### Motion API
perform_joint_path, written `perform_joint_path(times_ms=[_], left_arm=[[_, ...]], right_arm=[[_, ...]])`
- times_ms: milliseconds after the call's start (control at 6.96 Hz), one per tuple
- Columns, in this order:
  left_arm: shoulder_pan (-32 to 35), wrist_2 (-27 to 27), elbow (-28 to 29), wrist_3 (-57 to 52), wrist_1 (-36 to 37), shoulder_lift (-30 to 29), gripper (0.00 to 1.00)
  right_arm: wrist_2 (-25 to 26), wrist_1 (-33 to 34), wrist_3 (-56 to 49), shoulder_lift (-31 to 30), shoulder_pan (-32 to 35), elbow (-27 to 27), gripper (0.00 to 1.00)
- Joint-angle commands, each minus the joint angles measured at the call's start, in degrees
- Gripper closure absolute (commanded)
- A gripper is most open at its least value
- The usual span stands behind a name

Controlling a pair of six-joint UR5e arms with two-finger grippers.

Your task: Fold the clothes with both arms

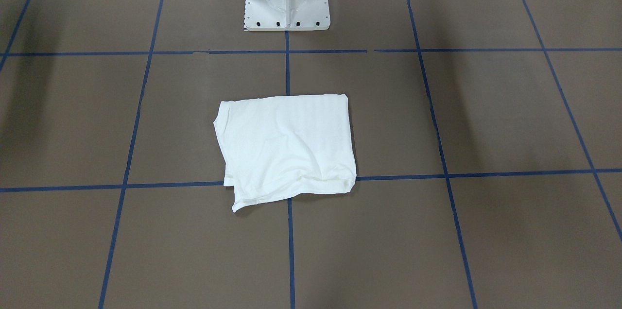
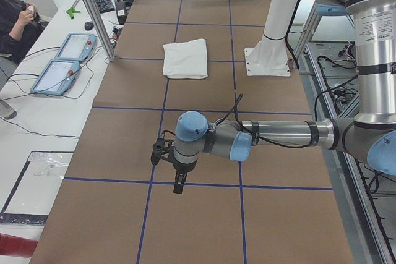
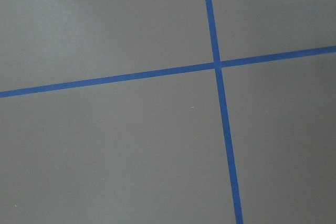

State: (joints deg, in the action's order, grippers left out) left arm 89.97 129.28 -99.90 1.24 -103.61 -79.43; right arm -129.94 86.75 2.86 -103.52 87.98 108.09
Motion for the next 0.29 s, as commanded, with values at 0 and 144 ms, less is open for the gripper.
perform_joint_path(times_ms=[0,144], left_arm=[[-0.06,0.0,-0.03,-0.01,-0.01,-0.2,0.0],[-0.06,0.0,-0.03,-0.01,0.07,-0.2,0.0]], right_arm=[[0.56,0.0,-0.14,-0.01,0.0,-0.69,0.0],[0.3,0.0,0.12,-0.01,0.0,-1.21,0.0]])
